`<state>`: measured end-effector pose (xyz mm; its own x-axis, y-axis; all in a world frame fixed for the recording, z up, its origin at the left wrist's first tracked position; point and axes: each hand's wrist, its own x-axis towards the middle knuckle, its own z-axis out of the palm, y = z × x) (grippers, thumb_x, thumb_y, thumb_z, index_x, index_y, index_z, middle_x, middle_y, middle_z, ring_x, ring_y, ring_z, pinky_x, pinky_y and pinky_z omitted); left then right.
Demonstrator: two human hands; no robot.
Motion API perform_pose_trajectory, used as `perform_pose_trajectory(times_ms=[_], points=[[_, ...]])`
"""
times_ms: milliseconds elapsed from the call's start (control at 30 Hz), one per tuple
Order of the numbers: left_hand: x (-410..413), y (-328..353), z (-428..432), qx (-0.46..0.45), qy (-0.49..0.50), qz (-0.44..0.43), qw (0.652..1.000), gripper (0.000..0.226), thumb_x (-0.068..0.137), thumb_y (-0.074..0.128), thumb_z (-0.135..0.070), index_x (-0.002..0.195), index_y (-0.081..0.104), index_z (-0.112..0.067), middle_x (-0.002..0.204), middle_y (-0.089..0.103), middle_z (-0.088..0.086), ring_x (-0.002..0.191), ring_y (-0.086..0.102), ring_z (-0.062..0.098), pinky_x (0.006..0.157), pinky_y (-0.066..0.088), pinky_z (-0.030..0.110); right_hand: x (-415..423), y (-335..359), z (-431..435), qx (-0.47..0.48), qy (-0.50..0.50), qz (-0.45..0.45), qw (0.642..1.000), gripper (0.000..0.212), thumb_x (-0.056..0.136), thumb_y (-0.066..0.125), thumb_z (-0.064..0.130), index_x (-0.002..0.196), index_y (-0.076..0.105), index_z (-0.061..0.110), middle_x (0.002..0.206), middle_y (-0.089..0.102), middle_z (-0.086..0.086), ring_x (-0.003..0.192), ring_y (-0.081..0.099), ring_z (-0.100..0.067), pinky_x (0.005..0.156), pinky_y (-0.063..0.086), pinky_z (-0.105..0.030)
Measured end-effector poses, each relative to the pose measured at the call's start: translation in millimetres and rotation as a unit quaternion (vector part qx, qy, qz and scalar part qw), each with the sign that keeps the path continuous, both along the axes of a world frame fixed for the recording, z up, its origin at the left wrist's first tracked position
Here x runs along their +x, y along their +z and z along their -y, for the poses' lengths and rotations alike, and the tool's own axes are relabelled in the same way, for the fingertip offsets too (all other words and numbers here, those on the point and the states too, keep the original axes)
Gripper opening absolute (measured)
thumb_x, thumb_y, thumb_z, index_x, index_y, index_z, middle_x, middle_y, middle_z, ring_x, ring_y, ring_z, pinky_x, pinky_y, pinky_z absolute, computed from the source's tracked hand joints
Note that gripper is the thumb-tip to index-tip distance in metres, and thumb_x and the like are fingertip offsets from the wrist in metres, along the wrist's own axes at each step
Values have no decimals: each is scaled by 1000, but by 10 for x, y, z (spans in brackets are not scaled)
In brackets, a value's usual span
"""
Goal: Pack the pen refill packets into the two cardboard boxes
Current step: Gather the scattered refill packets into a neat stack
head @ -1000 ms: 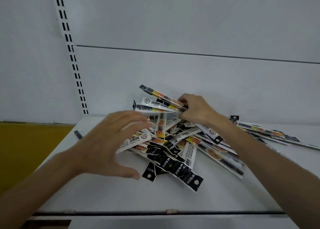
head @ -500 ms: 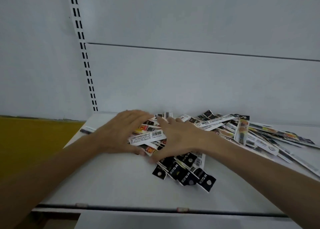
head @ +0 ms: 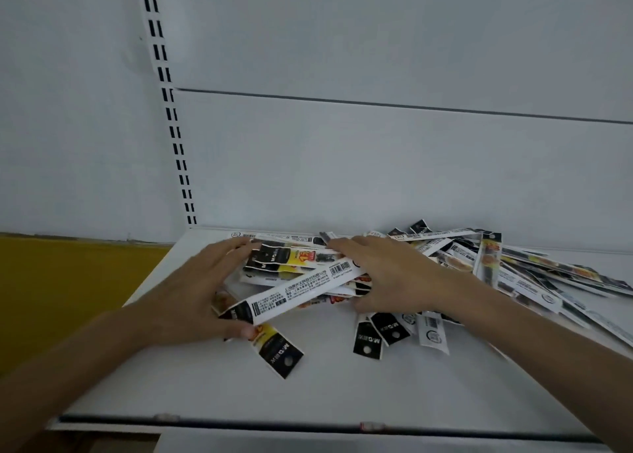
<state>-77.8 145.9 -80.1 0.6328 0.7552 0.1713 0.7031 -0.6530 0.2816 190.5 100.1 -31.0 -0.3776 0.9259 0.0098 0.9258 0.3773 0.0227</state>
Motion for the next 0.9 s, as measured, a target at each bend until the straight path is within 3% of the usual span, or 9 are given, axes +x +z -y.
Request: perform_pose_trajectory(times_ms=[100,200,300,400,467,533,667,800,900], points=[[128,70,123,212,-49,-42,975,111,62,48,-80,145,10,-16,154,4,7,142,0,25,110,14,55,-124,-88,89,70,5,39,997,73,83,61,32,142,18,21,122,50,-3,111,49,-25,86,45,-39],[392,243,322,294,-86,-13,952,107,65,55,-68,142,19,-3,152,11,17,141,4,32,112,6,52,-288,-181,155,120,-6,67,990,62,80,51,9,136,23,13,117,50,-11,106,50,-31,69,39,-37],[599,268,346,229,-128,-56,963,115,62,47,-82,145,7,-13,154,4,5,142,-4,16,114,-1,40,-409,-162,185,80,-29,28,996,56,80,56,11,129,30,8,115,51,-13,106,49,-31,71,40,-36],[665,210,234,58,-120,-55,989,117,55,58,-77,139,-14,-38,148,12,-17,127,-1,-13,107,-4,12,-316,102,238,-154,-29,-121,980,78,73,75,39,136,33,17,128,51,5,118,48,-16,93,43,-27],[671,163,198,52,-102,-52,992,113,57,56,-76,140,-10,-37,143,26,-17,123,17,-7,97,5,7,-176,321,278,-246,-64,-244,936,68,73,71,49,131,41,28,127,51,15,118,48,-5,95,39,-21],[667,104,205,129,-99,-46,986,97,63,46,-81,141,15,-32,133,43,-11,116,31,3,90,14,11,-2,379,189,-177,-151,-341,911,48,79,59,57,114,54,24,108,61,8,99,58,-9,85,45,-24],[649,41,175,204,-98,-42,973,77,65,36,-83,113,49,-24,98,58,-7,89,38,5,75,22,18,29,129,-146,-51,-214,-149,964,60,86,37,67,60,46,14,60,51,0,56,51,-14,53,35,-25],[674,38,210,181,-114,-17,977,70,61,51,-72,112,49,-24,91,55,-6,84,41,6,75,27,15,-219,-75,-381,-49,-216,20,975,69,77,32,79,63,52,15,66,54,1,69,55,-18,66,44,-29],[657,30,231,144,-119,-24,982,67,61,51,-71,114,44,-30,99,56,-5,80,55,12,67,43,22,-242,-87,-498,-46,-200,-42,978,40,81,55,53,65,46,18,67,50,3,77,56,-21,74,49,-32]])
